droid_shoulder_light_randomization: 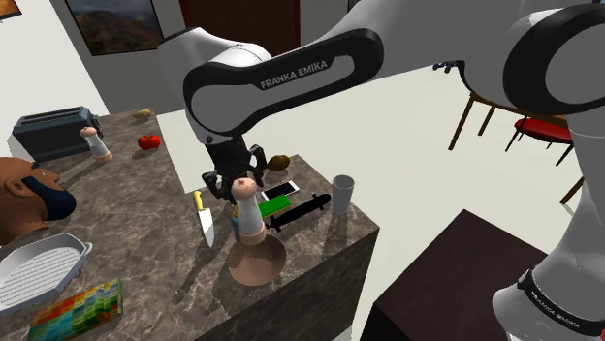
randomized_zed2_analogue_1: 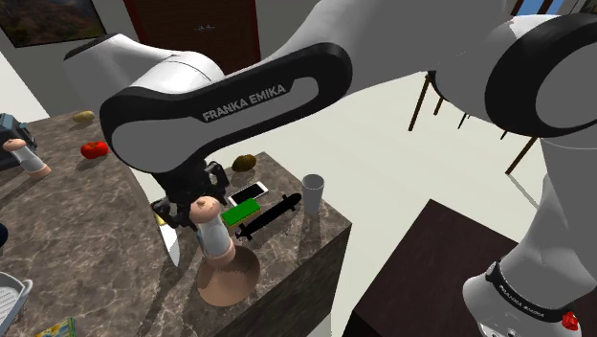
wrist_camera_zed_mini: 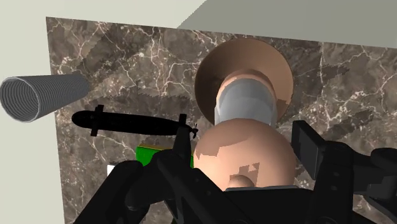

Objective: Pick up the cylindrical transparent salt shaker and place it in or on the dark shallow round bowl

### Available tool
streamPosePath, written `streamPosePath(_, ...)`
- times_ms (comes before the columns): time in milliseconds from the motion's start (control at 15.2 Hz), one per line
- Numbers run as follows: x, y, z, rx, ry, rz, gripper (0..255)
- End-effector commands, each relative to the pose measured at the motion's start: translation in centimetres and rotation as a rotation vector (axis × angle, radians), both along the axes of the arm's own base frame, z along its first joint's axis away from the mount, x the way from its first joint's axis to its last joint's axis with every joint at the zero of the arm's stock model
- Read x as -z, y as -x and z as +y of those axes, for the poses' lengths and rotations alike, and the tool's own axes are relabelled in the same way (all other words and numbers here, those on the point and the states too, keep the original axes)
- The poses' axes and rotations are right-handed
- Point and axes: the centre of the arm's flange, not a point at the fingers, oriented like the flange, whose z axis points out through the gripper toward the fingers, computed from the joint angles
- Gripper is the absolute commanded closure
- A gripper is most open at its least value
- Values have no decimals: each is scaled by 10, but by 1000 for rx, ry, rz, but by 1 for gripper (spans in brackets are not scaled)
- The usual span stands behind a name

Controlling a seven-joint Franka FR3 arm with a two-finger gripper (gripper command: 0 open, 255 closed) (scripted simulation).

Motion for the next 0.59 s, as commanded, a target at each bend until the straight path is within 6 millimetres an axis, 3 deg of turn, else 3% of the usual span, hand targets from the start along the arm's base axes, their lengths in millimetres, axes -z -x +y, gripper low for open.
streamPosePath(0, 10, 1, 1, 0, 0, 0, 255)
streamPosePath(528, 52, 1, 1, 0, 0, 0, 255)
